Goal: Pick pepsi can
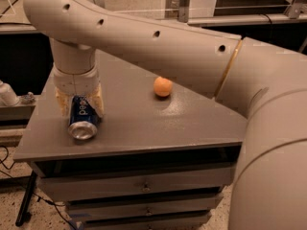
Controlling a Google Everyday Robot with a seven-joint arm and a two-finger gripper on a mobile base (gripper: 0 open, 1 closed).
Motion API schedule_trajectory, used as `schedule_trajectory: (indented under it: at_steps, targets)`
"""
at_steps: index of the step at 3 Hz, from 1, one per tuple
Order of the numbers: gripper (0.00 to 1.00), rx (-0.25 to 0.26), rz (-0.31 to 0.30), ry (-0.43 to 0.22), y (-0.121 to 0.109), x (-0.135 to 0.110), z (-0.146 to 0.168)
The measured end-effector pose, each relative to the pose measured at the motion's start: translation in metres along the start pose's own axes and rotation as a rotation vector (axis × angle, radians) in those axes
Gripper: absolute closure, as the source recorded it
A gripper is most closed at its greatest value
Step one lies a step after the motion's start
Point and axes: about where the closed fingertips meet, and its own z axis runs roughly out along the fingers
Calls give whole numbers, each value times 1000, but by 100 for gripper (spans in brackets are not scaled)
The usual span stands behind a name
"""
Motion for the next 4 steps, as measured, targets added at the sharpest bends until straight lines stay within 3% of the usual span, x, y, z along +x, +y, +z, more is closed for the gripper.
schedule_trajectory:
  at_steps: [2,3,4]
  targets:
    - [87,-18,-85,1,-11,7,-12]
    - [100,0,-182,-14,-32,14,-24]
    - [100,43,-267,-20,-57,24,-37]
